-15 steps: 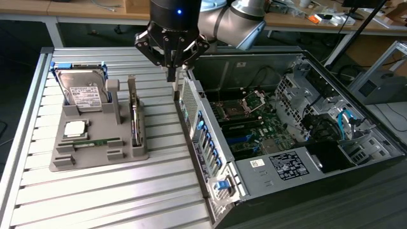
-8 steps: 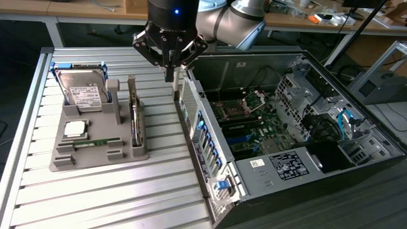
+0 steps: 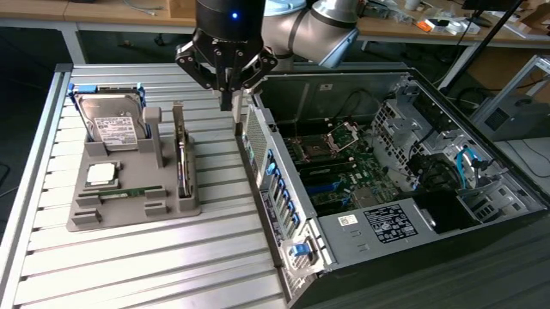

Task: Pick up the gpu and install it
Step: 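Reach for the gpu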

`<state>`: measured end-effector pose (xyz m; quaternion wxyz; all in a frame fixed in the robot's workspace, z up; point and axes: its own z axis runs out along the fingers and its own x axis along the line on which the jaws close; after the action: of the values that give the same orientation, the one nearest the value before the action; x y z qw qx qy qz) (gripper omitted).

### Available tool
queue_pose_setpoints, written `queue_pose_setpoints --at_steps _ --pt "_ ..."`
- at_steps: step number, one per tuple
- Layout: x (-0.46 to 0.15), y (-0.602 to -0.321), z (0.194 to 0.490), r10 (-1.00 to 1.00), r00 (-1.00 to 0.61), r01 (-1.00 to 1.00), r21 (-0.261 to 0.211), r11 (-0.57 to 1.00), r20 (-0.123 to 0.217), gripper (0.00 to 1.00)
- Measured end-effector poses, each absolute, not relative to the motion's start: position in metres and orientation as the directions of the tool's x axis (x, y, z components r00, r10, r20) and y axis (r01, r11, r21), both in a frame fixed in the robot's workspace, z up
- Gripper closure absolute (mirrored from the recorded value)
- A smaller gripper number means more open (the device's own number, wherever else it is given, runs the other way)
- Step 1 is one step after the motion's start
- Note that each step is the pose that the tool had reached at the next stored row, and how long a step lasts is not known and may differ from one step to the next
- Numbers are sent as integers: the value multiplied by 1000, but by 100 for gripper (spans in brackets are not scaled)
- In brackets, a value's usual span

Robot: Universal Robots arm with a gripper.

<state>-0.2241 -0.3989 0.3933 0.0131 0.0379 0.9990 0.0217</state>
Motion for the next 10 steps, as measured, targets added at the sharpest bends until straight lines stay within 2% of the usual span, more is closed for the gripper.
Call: queue_pose_setpoints --at_steps 10 --pt "-231 -399 393 76 -997 75 44 996 -24 89"
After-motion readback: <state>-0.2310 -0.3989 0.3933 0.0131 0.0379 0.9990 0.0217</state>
